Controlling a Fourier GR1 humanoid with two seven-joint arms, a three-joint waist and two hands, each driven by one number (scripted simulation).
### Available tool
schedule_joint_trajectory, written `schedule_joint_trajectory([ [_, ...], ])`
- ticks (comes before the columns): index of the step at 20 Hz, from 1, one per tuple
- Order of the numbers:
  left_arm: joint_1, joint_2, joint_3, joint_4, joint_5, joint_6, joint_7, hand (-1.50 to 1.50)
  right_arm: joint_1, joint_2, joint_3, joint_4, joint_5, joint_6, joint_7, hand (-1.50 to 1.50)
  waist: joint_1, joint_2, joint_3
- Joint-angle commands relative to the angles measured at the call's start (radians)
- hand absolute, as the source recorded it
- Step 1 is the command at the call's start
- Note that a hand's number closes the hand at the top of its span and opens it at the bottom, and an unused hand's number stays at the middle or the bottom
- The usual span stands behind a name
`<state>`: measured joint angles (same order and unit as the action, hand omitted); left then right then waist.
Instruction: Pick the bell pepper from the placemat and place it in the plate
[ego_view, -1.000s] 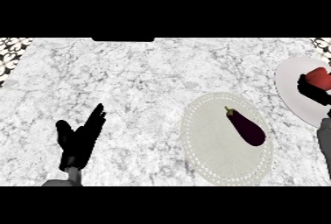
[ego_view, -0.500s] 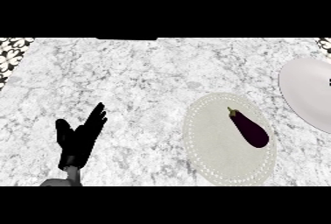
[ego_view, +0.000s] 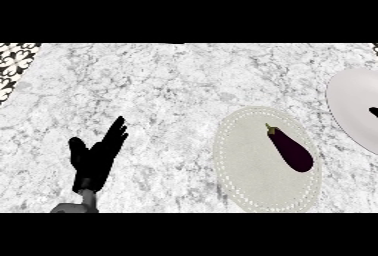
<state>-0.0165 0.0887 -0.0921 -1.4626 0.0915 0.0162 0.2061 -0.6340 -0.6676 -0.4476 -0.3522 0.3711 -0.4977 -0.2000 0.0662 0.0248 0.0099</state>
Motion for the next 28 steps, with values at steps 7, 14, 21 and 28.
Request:
schedule_joint_trajectory([
  [7,-0.003,-0.019,-0.002,0.026,-0.006,0.021,0.03,0.0,-0.034,0.02,-0.214,0.013,-0.221,0.087,-0.327,-1.5,-0.022,0.002,0.0],
  [14,-0.016,0.025,0.049,0.037,0.034,-0.019,0.047,0.0,0.032,-0.054,-0.31,0.113,-0.314,0.253,-0.409,-1.5,-0.032,-0.005,-0.003],
  [21,0.023,-0.014,0.023,0.04,-0.01,0.024,0.002,0.0,0.155,-0.12,-0.31,0.143,-0.348,0.581,-0.478,-1.5,-0.05,-0.015,-0.006],
  [28,0.056,-0.011,0.022,0.038,-0.003,-0.011,-0.01,0.0,0.244,-0.099,-0.236,0.119,-0.318,0.609,-0.527,-1.5,-0.056,-0.021,-0.008],
])
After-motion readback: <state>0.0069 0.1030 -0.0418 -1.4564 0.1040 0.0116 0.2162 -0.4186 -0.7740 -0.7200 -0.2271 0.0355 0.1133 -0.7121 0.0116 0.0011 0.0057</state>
